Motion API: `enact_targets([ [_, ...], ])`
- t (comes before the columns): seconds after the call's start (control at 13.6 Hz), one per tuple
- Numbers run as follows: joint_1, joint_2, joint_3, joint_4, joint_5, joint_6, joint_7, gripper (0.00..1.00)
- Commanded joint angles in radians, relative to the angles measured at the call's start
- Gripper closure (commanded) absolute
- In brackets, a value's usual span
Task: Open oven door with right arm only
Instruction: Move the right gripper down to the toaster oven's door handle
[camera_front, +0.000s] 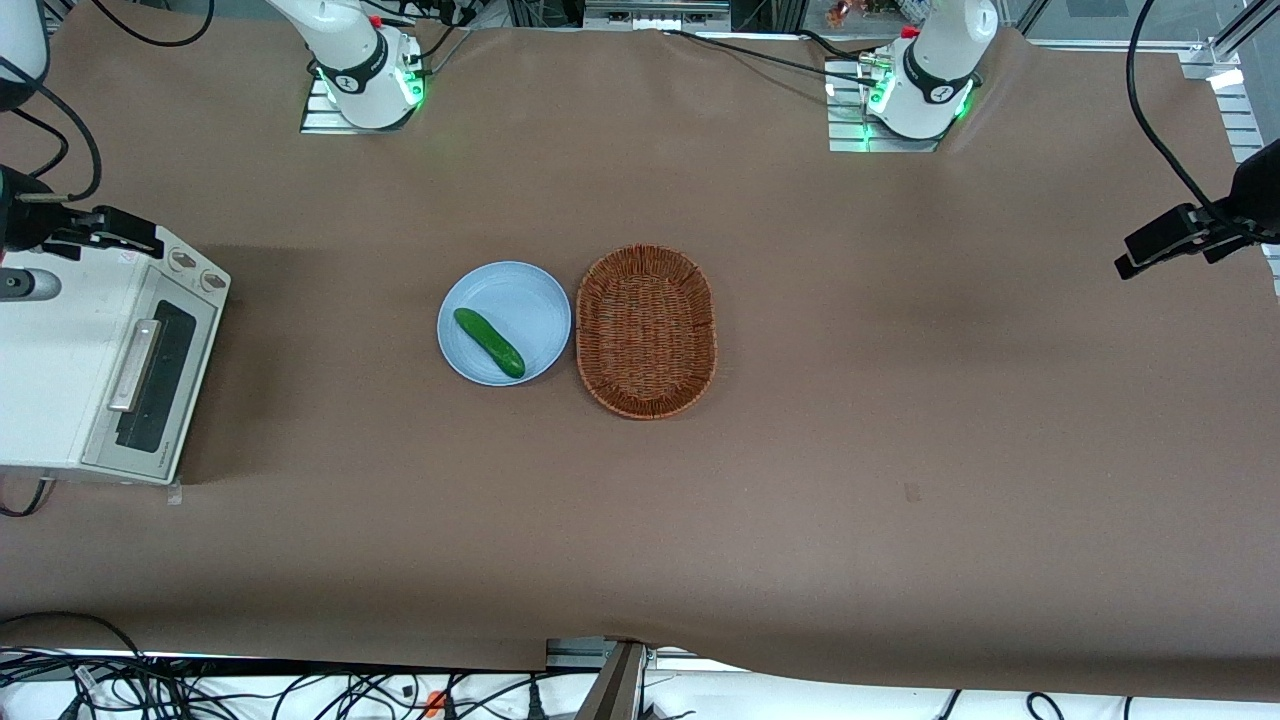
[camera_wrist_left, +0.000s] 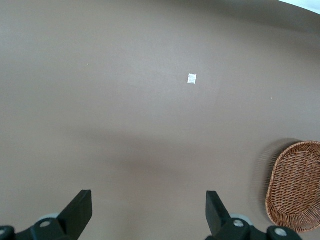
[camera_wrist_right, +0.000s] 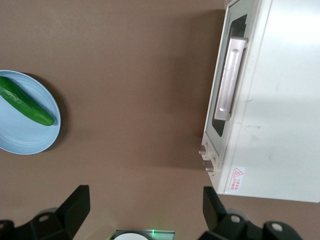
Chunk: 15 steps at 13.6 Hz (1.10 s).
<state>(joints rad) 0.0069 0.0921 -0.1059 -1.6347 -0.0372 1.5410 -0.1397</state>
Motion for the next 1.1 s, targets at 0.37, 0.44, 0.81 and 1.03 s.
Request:
enact_targets([
  [0.37, 0.018, 0.107, 0.003, 0.012, -0.134, 0.023, 0.101, 1.00],
  [0.44, 0.030, 0.130, 0.003, 0.010, -0.195, 0.065, 0.121, 1.00],
  [0.81, 0.102, 0.288, 0.003, 0.009, -0.521, 0.264, 0.268, 1.00],
  [1.03, 0.096, 0.353, -0.001, 0.004, -0.639, 0.320, 0.342, 1.00],
])
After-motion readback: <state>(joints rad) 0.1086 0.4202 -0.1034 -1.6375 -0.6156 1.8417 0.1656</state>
